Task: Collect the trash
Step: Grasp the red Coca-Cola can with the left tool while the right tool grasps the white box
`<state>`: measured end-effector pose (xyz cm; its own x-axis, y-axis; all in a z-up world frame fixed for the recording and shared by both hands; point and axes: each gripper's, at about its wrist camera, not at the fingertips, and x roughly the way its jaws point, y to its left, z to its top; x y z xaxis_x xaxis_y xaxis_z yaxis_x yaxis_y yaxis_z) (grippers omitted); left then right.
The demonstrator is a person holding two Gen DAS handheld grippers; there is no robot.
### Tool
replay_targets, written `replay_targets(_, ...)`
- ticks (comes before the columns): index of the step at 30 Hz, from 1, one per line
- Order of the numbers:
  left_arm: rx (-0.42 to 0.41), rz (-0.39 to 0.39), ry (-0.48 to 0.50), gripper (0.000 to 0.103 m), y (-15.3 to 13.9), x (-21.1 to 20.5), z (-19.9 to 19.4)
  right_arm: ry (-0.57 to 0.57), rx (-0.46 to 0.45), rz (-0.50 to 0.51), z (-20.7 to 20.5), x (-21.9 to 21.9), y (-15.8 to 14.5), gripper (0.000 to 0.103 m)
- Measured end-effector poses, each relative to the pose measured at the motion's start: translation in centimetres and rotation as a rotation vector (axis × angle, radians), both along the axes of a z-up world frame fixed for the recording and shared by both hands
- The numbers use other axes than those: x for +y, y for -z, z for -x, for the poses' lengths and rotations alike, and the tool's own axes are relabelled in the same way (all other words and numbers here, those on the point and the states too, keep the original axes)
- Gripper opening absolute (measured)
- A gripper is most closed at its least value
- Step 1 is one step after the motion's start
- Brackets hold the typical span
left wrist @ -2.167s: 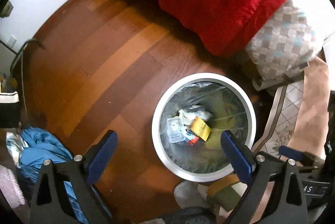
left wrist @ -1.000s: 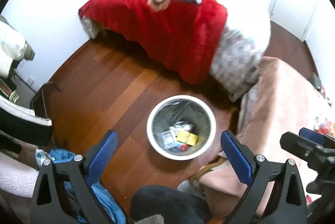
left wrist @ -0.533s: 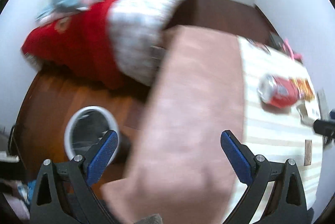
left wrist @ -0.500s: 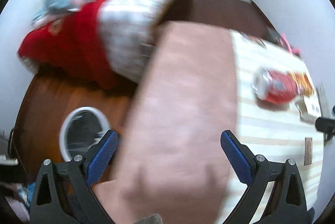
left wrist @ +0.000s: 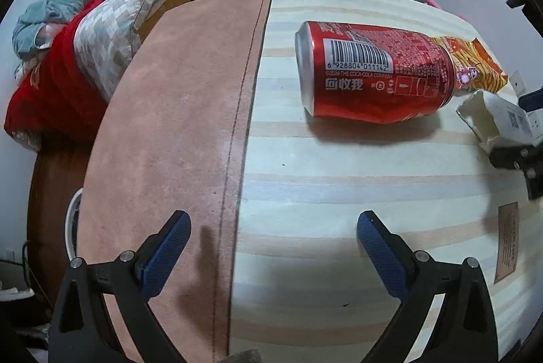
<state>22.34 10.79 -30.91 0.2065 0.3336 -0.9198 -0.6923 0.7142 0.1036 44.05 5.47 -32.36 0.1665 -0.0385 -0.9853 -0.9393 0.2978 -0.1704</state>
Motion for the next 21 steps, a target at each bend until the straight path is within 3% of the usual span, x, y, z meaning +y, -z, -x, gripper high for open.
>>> replay_targets(1,-0.003,-0.008,0.011,0.100,-0.4,0.1,-0.1,0.045,0.008,-0.023,-0.5,-0.4,-0.2,0.094)
replay_targets(2,-0.011,-0.030,0.032,0.100,-1.2,0.2,-0.2,0.093,0.027,-0.044,-1.1,-0.8,-0.4,0.078)
replay_targets(3,-0.023,-0.062,0.072,0.100,-2.4,0.1,-0.4,0.191,0.070,-0.077,-2.0,-1.7,-0.8,0.068)
replay_targets(6,-0.032,-0.164,0.242,0.100,-4.8,-0.6,-1.9,0.440,0.184,-0.113,-3.8,-4.7,-1.0,0.064)
replay_targets(7,-0.028,-0.180,0.299,0.100,-5.3,-0.7,-2.7,0.477,0.189,-0.129,-4.1,-5.4,-1.2,0.064)
replay_targets(9,0.001,-0.177,0.433,0.100,-6.2,-0.3,-5.1,0.520,0.180,-0.147,-4.5,-6.5,-1.5,0.064)
replay_targets(11,0.026,-0.162,0.536,0.100,-6.6,0.3,-7.3,0.556,0.232,-0.176,-5.1,-7.3,-1.4,0.065)
replay_targets(15,0.114,-0.098,0.760,0.100,-5.4,0.4,-11.6,0.564,0.264,-0.196,-4.9,-8.0,-1.4,0.074)
replay_targets(19,0.198,0.026,0.895,0.100,-2.7,0.3,-13.7,0.533,0.235,-0.182,-6.1,-7.3,-0.7,0.074)
replay_targets(21,0.231,0.041,0.923,0.095,-1.5,0.1,-14.2,0.525,0.219,-0.178,-6.2,-6.9,-0.6,0.074)
